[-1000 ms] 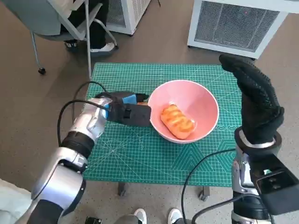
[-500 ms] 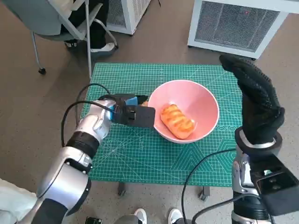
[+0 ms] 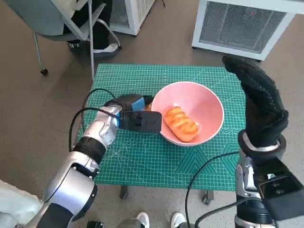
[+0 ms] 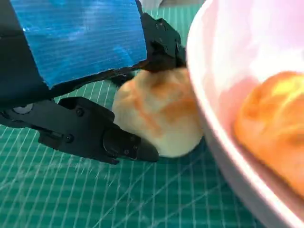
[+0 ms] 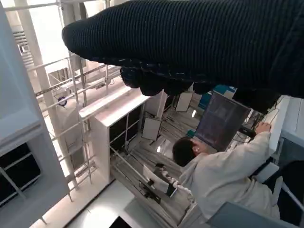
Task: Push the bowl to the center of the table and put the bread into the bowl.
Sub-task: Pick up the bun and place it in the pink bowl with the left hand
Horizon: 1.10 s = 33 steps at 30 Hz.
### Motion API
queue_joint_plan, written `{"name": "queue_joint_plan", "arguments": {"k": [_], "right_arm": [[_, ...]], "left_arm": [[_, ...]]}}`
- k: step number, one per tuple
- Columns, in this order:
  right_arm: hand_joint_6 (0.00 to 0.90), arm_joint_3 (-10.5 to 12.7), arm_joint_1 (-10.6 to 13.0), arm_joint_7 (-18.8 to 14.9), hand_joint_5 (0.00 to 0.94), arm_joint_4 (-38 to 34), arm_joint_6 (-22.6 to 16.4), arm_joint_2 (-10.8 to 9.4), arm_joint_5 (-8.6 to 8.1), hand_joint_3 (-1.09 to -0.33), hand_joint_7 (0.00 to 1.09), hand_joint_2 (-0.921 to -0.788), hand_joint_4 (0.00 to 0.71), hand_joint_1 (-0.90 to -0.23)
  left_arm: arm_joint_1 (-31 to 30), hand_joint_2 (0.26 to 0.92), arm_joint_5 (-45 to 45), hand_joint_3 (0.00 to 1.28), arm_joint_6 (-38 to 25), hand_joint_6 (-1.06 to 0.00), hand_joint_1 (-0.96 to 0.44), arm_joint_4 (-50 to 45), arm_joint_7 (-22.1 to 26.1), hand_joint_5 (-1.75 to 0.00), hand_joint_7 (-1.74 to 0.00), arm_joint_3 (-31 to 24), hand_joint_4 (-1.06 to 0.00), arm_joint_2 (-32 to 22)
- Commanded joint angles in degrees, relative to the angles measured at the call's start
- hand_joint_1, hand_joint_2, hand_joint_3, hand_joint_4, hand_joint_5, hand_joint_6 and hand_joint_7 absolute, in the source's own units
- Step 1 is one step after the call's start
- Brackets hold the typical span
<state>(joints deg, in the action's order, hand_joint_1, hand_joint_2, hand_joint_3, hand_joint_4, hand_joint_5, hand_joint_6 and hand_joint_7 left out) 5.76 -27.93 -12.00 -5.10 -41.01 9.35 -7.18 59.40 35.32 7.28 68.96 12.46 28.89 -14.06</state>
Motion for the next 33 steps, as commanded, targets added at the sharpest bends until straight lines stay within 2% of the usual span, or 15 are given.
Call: {"name": "queue_joint_plan", "arguments": {"k": [1,7,13,17,22,28,33], "right_arm": [[0.016,0.2,1.8,0.1,0.000,0.2,0.9,0.2,-0.27,-0.731,0.68,-0.921,0.301,-0.539],[0.018,0.3,1.9,-0.1,0.001,-0.2,0.6,0.2,-0.47,-0.729,0.68,-0.921,0.302,-0.542],[0.018,0.2,1.8,-0.2,0.000,-0.7,0.2,0.2,-0.39,-0.729,0.68,-0.921,0.301,-0.542],[0.017,0.2,1.4,-0.1,0.000,-1.0,0.2,0.2,-0.14,-0.731,0.68,-0.921,0.300,-0.542],[0.017,0.3,1.0,0.0,0.000,-1.4,0.2,0.2,0.09,-0.732,0.68,-0.921,0.300,-0.539],[0.015,0.1,0.6,0.3,0.000,-1.7,0.2,0.0,0.66,-0.735,0.68,-0.921,0.299,-0.535],[0.013,0.0,0.4,0.3,0.000,-2.2,-0.2,-0.1,1.06,-0.740,0.68,-0.921,0.298,-0.534]], "left_arm": [[0.0,0.918,-0.9,0.14,0.4,-0.61,-0.01,-1.4,-1.1,-1.44,-1.02,-1.6,-0.56,-2.6],[0.9,0.920,-3.8,0.13,-0.3,-0.58,0.00,-5.2,-3.0,-1.38,-1.08,-6.1,-0.61,-5.5],[0.6,0.920,-5.2,0.11,-2.1,-0.57,0.00,-12.0,-9.0,-1.29,-1.13,-10.5,-0.66,-8.0],[-2.6,0.920,-4.8,0.07,-2.9,-0.60,0.00,-23.9,-15.2,-1.22,-1.11,-13.6,-0.71,-9.2],[-7.1,0.919,-5.3,0.03,-1.7,-0.65,0.00,-36.2,-18.9,-1.13,-1.09,-16.2,-0.76,-8.7],[-12.0,0.918,-12.7,0.02,5.9,-0.67,0.00,-45.7,-15.6,-1.08,-1.13,-18.8,-0.76,-6.8],[-15.1,0.920,-15.1,0.02,12.5,-0.66,0.00,-49.2,-12.0,-1.06,-1.15,-17.3,-0.76,-6.6]]}}
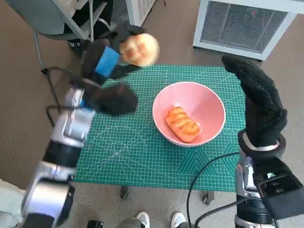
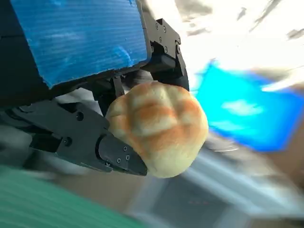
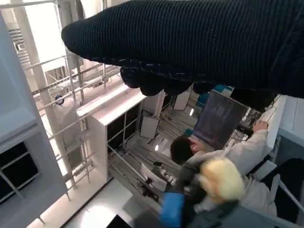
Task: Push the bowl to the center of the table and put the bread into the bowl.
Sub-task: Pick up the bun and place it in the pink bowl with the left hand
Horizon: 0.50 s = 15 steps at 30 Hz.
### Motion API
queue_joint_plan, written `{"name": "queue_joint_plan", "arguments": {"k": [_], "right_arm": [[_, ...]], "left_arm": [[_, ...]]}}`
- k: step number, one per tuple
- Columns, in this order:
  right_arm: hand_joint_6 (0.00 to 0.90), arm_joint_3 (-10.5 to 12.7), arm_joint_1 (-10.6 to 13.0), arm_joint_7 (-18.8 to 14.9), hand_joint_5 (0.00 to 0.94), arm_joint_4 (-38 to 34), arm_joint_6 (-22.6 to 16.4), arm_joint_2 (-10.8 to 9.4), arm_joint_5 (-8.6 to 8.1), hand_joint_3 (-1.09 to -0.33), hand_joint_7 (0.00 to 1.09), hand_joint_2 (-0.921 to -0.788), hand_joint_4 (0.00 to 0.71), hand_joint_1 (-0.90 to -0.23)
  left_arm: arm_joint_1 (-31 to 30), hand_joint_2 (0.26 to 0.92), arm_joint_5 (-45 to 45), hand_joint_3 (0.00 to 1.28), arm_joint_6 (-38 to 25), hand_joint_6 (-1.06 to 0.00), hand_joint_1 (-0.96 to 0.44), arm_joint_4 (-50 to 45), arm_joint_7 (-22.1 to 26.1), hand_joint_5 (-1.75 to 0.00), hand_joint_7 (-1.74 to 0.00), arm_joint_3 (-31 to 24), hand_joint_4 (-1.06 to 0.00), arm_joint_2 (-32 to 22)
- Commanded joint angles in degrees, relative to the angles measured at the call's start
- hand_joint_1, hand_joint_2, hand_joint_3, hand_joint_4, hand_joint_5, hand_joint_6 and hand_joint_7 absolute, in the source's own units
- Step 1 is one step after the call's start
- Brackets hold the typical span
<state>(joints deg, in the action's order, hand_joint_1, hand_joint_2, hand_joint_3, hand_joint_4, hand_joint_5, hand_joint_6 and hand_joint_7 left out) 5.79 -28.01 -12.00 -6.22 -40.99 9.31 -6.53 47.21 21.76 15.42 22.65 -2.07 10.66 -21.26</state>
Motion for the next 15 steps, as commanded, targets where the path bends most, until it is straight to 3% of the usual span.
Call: {"name": "queue_joint_plan", "arguments": {"k": [1,15], "right_arm": [[0.013,0.0,0.4,0.2,0.000,-1.2,-0.3,0.0,0.40,-0.740,0.68,-0.921,0.297,-0.534],[0.007,-0.1,0.4,-0.6,0.000,-0.7,0.3,0.8,-0.68,-0.740,0.69,-0.921,0.296,-0.533]], "left_arm": [[-3.3,0.920,-1.4,0.02,5.2,-0.67,0.00,-3.2,2.9,-1.06,-1.15,1.1,-0.76,0.6],[-5.7,0.920,4.5,0.05,9.4,-0.67,0.00,-3.4,7.8,-1.23,-1.05,8.7,-0.68,4.1]]}}
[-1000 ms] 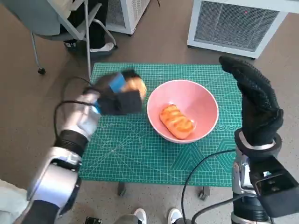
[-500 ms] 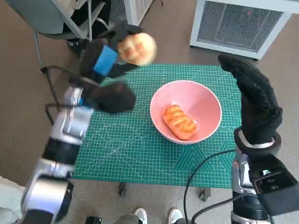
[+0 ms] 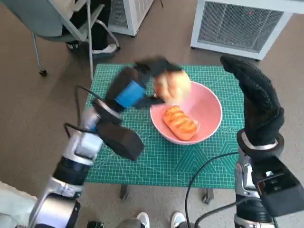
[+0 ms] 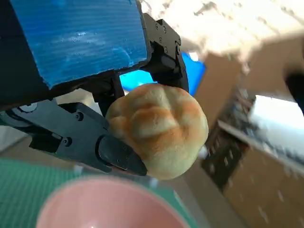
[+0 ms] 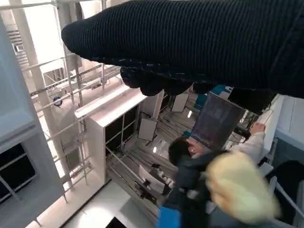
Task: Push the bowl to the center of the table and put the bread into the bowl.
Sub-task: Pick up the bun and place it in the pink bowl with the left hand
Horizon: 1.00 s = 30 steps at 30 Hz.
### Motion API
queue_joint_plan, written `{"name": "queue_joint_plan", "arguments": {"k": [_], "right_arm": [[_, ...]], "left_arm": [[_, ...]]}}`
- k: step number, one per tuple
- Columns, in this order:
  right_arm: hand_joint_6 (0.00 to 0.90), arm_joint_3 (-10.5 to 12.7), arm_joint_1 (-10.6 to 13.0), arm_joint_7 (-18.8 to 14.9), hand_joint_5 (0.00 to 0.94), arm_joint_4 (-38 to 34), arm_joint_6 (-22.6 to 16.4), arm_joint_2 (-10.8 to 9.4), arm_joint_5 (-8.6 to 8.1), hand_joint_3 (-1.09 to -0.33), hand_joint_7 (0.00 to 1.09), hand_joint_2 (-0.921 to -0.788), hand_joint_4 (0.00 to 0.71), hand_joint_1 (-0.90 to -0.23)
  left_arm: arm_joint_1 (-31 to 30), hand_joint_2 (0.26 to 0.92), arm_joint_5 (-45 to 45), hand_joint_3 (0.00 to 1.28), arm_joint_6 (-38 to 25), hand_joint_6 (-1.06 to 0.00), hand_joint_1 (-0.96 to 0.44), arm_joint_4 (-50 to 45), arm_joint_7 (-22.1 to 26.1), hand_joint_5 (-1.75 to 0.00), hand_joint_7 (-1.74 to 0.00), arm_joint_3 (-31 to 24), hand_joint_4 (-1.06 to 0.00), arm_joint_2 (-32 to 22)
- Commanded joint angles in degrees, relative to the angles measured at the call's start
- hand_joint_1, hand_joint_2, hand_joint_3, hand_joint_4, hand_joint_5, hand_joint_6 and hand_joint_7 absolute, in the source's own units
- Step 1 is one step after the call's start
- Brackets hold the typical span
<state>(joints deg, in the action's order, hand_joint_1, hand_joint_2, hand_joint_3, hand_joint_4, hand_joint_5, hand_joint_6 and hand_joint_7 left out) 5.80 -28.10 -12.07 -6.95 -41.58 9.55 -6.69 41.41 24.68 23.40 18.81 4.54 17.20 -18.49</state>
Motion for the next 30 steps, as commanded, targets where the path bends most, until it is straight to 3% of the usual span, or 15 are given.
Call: {"name": "queue_joint_plan", "arguments": {"k": [1,3,5,6,7,9,12,16,20,30], "right_arm": [[0.007,-0.1,0.5,-0.6,0.000,0.1,1.1,0.6,-0.53,-0.740,0.69,-0.921,0.296,-0.534],[0.007,-0.3,0.6,-0.5,0.001,0.4,1.3,0.7,-0.56,-0.740,0.69,-0.921,0.297,-0.534],[0.007,-0.4,0.6,-0.5,0.001,0.6,1.4,0.7,-0.56,-0.740,0.69,-0.921,0.296,-0.534],[0.007,-0.4,0.7,-0.5,0.001,0.7,1.5,0.7,-0.55,-0.740,0.69,-0.921,0.296,-0.535],[0.006,-0.4,0.7,-0.5,0.001,0.8,1.6,0.7,-0.53,-0.740,0.69,-0.921,0.296,-0.535],[0.006,-0.5,0.9,-0.4,0.000,1.1,1.8,0.7,-0.45,-0.740,0.69,-0.921,0.296,-0.535],[0.005,-0.6,1.1,-0.4,0.000,1.6,1.9,0.7,-0.23,-0.740,0.69,-0.921,0.296,-0.535],[0.004,-0.5,1.5,-0.4,0.000,2.1,1.9,0.9,-0.05,-0.741,0.69,-0.921,0.296,-0.536],[0.004,-0.4,1.7,-0.6,0.001,2.3,1.9,1.2,-0.47,-0.741,0.70,-0.921,0.296,-0.537],[0.007,-0.1,1.8,-1.0,0.002,2.5,2.0,1.5,-1.50,-0.733,0.70,-0.921,0.299,-0.552]], "left_arm": [[0.3,0.920,2.1,0.05,1.3,-0.67,0.00,1.0,1.7,-1.23,-1.05,2.9,-0.68,1.6],[1.0,0.921,3.4,0.08,0.8,-0.63,0.00,2.3,2.8,-1.27,-1.08,4.3,-0.67,1.9],[1.7,0.921,4.7,0.16,0.2,-0.49,0.00,3.9,4.6,-1.31,-1.23,5.7,-0.61,1.9],[1.9,0.904,5.0,0.15,0.0,-0.42,-0.01,4.5,5.4,-0.99,-0.96,6.2,-0.51,1.9],[2.3,0.907,5.3,0.13,-0.5,-0.42,-0.02,5.2,6.9,-0.83,-0.82,6.8,-0.50,1.7],[3.0,0.911,5.9,0.07,-1.5,-0.35,-0.04,6.2,9.9,-0.35,-0.40,7.9,-0.35,1.5],[4.2,0.900,6.5,0.02,-3.2,-0.24,-0.08,6.6,13.9,-0.11,-0.14,8.9,-0.15,1.0],[4.8,0.889,7.1,0.01,-3.9,-0.18,-0.14,6.2,15.9,-0.03,-0.04,8.9,-0.05,0.6],[4.5,0.884,6.2,0.00,-2.3,-0.16,-0.20,7.0,14.7,-0.01,-0.01,8.0,-0.01,0.9],[3.9,0.900,-8.8,0.01,2.1,-0.11,-0.30,10.6,18.8,0.00,0.00,0.5,0.00,2.4]]}}
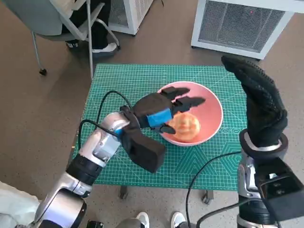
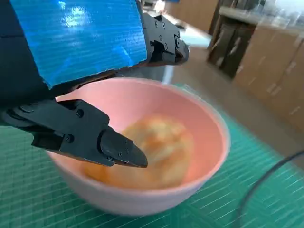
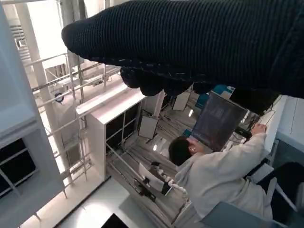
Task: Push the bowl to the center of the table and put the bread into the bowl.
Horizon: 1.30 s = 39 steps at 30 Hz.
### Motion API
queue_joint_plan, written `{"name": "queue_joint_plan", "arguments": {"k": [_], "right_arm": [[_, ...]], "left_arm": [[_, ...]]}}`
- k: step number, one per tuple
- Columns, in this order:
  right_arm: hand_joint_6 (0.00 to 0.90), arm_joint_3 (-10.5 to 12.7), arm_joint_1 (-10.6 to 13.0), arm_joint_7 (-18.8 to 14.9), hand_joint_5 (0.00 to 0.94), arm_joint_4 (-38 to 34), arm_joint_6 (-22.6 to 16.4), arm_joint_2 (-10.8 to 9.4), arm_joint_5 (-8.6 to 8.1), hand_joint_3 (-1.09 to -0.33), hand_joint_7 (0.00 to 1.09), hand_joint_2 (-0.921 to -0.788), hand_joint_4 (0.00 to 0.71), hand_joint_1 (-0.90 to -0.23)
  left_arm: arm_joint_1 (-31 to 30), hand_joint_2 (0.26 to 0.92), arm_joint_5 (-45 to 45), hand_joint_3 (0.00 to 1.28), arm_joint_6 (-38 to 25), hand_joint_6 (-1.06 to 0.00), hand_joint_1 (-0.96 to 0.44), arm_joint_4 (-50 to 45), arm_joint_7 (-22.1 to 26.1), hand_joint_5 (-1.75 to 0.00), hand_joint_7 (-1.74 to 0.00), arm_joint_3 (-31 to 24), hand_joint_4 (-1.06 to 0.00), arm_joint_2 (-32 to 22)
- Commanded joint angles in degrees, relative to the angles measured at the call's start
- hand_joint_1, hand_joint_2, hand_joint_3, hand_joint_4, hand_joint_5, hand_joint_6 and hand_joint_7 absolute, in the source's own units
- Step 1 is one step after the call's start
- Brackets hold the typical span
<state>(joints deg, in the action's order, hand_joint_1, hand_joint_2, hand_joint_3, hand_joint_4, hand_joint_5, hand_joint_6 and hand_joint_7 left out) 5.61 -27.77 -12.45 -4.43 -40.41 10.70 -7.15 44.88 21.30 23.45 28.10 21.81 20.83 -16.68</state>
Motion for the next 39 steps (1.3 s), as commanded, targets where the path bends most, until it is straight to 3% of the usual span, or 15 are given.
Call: {"name": "queue_joint_plan", "arguments": {"k": [1,5,9,18,21,30,36,39], "right_arm": [[0.007,0.2,1.4,-0.5,0.002,0.0,0.9,0.4,-1.02,-0.732,0.70,-0.921,0.299,-0.553],[0.008,0.3,1.1,-0.2,0.001,0.1,1.1,0.5,-0.71,-0.730,0.69,-0.921,0.299,-0.556],[0.010,0.5,0.8,0.1,0.002,0.2,1.2,0.5,-0.26,-0.730,0.69,-0.921,0.300,-0.557],[0.018,0.3,-0.9,0.0,0.002,0.4,1.6,0.3,-0.35,-0.725,0.69,-0.921,0.301,-0.580],[0.020,0.1,-1.5,0.1,0.002,0.4,1.5,0.2,0.03,-0.725,0.69,-0.921,0.301,-0.581],[0.019,-0.2,-3.2,0.2,0.002,-0.8,0.0,0.2,1.62,-0.727,0.70,-0.921,0.301,-0.579],[0.013,-0.1,-4.6,-0.3,0.002,-2.5,-1.3,0.6,1.31,-0.728,0.70,-0.921,0.301,-0.566],[0.010,-0.1,-5.1,-0.6,0.002,-3.3,-1.7,1.0,1.04,-0.729,0.69,-0.921,0.301,-0.557]], "left_arm": [[0.4,0.908,-6.9,0.02,2.6,-0.10,-0.32,1.5,1.7,0.00,0.00,-4.1,0.00,0.7],[-0.1,0.918,-13.6,0.16,4.1,-0.04,-0.40,0.3,2.5,0.00,0.00,-8.3,0.00,1.5],[-1.1,0.920,-19.5,0.19,5.4,-0.02,-0.39,-2.4,2.3,0.00,-0.01,-12.0,0.00,3.1],[-5.1,0.921,-35.7,0.39,7.5,-0.08,-0.46,-8.2,3.0,0.00,-0.06,-19.0,0.00,10.3],[-6.3,0.921,-39.7,0.44,6.7,-0.03,-0.47,-10.8,3.7,-0.01,-0.29,-19.8,-0.02,12.4],[-9.1,0.921,-45.3,0.48,5.7,0.00,-0.48,-15.7,6.6,-0.04,-0.55,-20.8,-0.05,15.1],[-10.3,0.921,-45.5,0.45,6.4,0.00,-0.47,-17.0,7.0,-0.09,-0.66,-21.7,-0.08,15.9],[-10.7,0.921,-45.1,0.44,7.0,0.00,-0.46,-17.2,6.9,-0.26,-0.70,-22.2,-0.03,16.1]]}}
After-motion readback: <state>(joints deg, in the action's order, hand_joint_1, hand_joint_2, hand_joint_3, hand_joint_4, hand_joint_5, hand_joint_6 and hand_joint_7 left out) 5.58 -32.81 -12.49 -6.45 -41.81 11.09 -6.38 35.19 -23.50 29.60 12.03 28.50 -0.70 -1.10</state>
